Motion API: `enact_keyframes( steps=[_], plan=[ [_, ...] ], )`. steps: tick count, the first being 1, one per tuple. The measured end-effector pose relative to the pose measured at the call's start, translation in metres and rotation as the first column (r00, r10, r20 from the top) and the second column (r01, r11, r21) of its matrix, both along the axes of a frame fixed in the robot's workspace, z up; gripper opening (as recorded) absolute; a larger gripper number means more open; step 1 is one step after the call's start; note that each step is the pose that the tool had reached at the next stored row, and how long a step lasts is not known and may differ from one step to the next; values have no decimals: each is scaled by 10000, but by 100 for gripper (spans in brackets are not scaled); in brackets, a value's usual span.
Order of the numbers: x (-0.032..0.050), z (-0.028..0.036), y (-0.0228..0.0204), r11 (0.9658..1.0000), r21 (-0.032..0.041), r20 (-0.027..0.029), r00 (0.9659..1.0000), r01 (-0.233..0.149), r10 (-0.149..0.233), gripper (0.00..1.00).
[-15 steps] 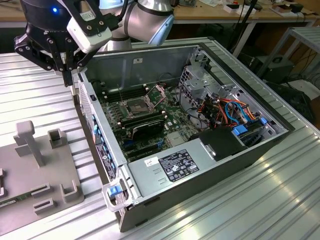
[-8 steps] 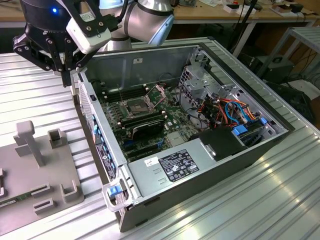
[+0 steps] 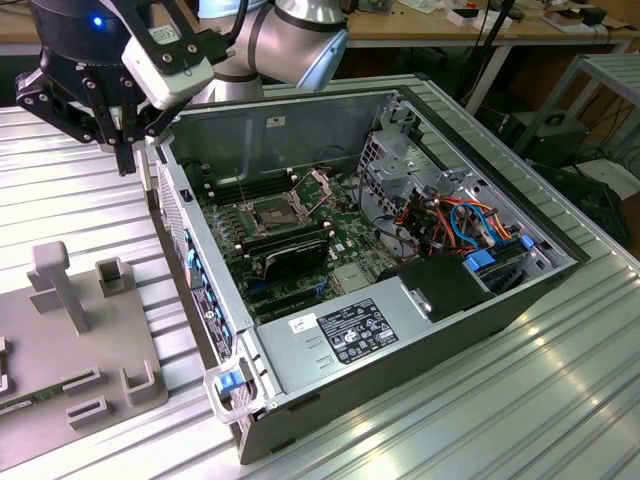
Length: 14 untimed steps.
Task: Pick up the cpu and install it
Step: 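Reach for the cpu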
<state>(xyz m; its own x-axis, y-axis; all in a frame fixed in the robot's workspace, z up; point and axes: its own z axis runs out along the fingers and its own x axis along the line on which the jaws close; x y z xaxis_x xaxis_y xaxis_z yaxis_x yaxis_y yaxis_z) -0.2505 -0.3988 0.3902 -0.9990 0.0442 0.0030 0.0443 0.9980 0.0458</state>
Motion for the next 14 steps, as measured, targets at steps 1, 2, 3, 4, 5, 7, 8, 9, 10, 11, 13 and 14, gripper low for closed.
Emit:
enact_keyframes(
  steps=[1, 2, 3, 4, 5, 7, 8, 9, 10, 11, 13, 14],
  plan=[
    [-16, -1, 0, 10000, 0, 1, 10000, -10, 10, 11],
    [-31, -2, 0, 10000, 0, 2, 10000, -17, 17, 11],
    [-44, -2, 0, 10000, 0, 4, 10000, -24, 24, 11],
    [-58, -3, 0, 10000, 0, 5, 10000, -30, 30, 11],
    [-71, -3, 0, 10000, 0, 6, 10000, -37, 37, 11],
    [-96, -4, 0, 10000, 0, 10, 10000, -49, 49, 11],
    [-110, -4, 0, 10000, 0, 11, 10000, -56, 56, 11],
    [-120, -5, 0, 10000, 0, 12, 10000, -62, 62, 11],
    [-138, -5, 0, 10000, 0, 14, 10000, -70, 70, 11],
    [-144, -5, 0, 10000, 0, 14, 10000, -73, 73, 11],
    [-159, -6, 0, 10000, 0, 14, 10000, -77, 77, 11],
    [-167, -6, 0, 10000, 0, 14, 10000, -80, 80, 11]
  ],
)
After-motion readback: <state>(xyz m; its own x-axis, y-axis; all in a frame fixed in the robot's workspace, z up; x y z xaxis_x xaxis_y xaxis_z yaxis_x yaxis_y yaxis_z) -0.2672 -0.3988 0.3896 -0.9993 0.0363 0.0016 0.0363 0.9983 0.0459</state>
